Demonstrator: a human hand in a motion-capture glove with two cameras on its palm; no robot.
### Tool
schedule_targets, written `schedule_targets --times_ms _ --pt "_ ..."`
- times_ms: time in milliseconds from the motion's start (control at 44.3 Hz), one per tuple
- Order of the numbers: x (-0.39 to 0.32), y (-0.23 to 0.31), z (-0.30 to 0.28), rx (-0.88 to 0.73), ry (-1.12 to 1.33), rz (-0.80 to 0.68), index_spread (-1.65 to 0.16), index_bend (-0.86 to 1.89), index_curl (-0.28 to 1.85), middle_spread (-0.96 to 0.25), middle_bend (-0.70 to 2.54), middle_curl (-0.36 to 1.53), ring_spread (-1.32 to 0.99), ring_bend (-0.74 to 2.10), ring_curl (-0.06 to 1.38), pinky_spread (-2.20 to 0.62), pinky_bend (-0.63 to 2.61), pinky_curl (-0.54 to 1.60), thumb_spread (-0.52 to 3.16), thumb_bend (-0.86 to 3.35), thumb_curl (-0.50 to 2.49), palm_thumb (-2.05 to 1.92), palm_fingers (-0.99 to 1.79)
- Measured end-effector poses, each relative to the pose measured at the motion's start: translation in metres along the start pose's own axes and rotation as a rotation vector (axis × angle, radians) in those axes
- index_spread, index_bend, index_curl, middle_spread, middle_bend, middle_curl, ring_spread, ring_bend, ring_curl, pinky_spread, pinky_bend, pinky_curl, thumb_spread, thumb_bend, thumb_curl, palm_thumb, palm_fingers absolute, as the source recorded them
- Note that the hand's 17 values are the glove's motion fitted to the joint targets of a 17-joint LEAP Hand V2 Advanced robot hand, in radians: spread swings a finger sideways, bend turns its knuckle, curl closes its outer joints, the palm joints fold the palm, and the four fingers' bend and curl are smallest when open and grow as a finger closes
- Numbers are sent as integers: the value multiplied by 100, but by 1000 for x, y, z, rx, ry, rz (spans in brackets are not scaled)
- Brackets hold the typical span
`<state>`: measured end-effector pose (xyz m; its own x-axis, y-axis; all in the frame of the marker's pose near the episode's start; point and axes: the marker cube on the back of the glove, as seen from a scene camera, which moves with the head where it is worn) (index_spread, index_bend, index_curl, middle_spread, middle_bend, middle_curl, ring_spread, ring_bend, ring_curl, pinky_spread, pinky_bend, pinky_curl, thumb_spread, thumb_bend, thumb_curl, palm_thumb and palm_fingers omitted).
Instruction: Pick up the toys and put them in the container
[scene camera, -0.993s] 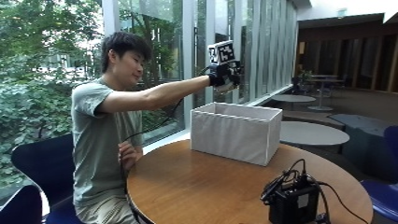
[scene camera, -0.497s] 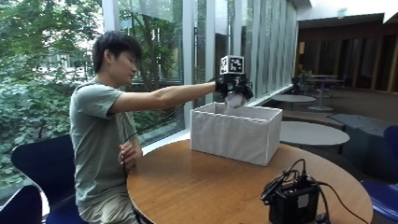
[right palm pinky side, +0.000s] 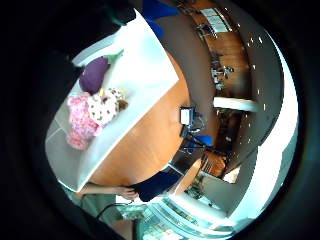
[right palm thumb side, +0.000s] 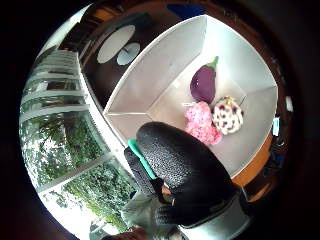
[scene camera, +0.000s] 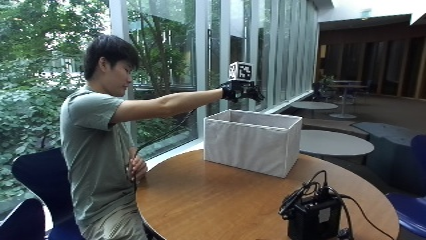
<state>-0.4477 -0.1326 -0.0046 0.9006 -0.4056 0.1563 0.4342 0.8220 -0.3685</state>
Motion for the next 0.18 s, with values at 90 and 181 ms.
schedule_targets --times_ms 90,181 --pt "-10 -2 2 24 -39 -64 -20 5 48 -3 15 49 -6 49 34 -2 97 39 113 -11 36 -16 -26" --pt "-6 2 2 42 -193 -113 -21 7 43 -3 17 48 -7 48 34 -2 92 37 114 -13 31 -19 -19"
